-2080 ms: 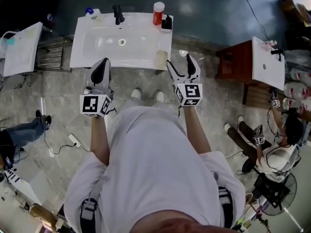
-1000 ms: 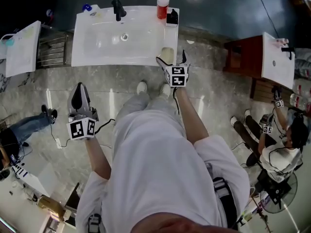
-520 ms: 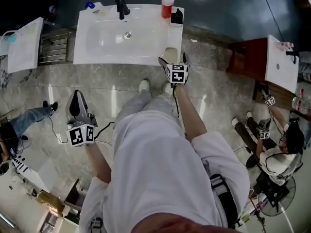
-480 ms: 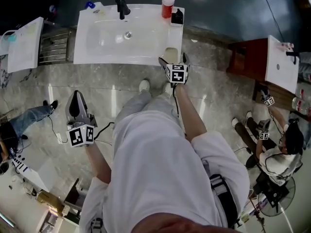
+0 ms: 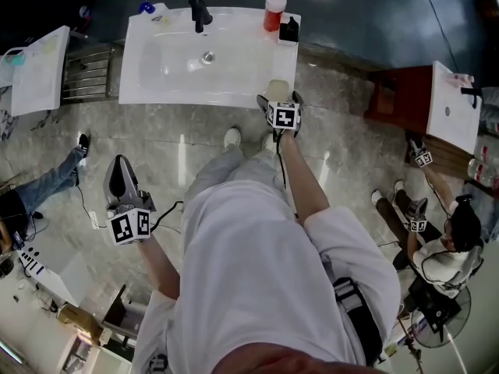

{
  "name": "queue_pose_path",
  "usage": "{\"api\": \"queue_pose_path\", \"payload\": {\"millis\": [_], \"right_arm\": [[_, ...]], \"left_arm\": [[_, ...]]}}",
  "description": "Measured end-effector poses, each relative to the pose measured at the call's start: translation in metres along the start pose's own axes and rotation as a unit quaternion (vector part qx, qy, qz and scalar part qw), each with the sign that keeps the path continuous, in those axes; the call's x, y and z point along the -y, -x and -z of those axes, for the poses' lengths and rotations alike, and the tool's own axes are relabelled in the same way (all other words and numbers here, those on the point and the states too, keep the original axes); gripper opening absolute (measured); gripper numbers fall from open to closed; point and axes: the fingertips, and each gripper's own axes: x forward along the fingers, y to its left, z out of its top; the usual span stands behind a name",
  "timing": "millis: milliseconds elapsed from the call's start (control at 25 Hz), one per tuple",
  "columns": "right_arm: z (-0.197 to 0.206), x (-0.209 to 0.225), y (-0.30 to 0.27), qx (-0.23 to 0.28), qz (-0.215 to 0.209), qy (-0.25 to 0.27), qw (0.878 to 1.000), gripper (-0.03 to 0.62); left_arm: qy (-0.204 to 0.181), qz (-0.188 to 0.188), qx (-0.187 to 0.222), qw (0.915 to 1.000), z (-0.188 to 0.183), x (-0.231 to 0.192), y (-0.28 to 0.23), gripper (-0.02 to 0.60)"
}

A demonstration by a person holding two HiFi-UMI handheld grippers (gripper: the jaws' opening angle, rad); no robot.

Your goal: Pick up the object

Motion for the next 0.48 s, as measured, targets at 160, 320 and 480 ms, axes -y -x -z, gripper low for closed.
{"api": "queue_pose_path", "payload": {"millis": [160,320,480], "right_arm": [[0.006,0.006,-0.003,-0.014,0.015,0.002,1.000,0.527],[0.009,0.011,-0.003,-0.025,0.035,0.004,0.999,0.485],[0.009,0.014,-0.002,-0.033,0.052,0.015,0.998,0.443]], "left_arm": [[0.008,-0.002,-0.001,1.0000,0.002,-0.004,-0.004,-0.002],[0.021,0.003,0.001,0.9998,0.004,-0.008,-0.009,-0.002],[0.028,0.007,0.006,0.9996,0.004,-0.009,-0.014,-0.002]]}}
